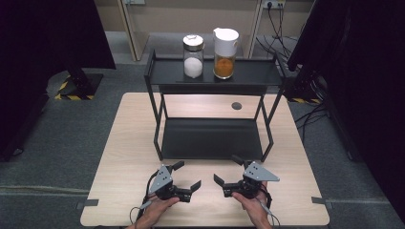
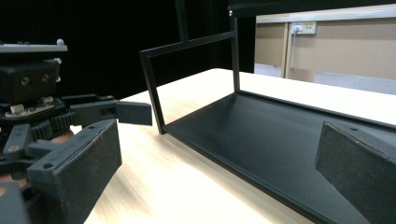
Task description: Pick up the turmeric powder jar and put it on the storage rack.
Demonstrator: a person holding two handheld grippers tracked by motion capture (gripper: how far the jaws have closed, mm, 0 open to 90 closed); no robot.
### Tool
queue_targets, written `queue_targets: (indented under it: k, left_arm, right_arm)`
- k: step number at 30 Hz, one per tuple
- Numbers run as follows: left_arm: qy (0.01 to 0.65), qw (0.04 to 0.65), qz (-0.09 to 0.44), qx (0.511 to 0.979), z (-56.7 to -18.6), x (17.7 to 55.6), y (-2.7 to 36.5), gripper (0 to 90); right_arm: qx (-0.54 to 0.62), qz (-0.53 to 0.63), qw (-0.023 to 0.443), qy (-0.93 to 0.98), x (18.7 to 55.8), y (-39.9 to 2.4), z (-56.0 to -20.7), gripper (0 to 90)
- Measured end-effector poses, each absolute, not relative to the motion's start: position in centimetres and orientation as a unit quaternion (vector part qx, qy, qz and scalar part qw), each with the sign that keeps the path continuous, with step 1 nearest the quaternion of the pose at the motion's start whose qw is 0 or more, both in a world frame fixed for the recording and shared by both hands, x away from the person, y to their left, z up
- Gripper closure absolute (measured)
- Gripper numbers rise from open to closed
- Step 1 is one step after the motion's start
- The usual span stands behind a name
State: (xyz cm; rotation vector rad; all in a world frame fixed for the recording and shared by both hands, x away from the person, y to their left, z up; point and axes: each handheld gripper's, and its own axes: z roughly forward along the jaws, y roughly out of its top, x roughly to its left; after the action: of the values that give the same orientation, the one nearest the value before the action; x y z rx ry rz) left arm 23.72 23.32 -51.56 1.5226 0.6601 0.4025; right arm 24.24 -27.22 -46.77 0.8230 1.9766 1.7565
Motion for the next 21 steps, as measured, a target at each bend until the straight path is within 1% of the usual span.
queue_targets:
  k: [21]
  left_arm:
    - [0.301,0.657,0.173,0.669,-51.75,23.73,23.47,1.6]
  right_arm:
    - [0.302,0.619,0.178,0.702,23.92,-27.50,-47.53,0.7]
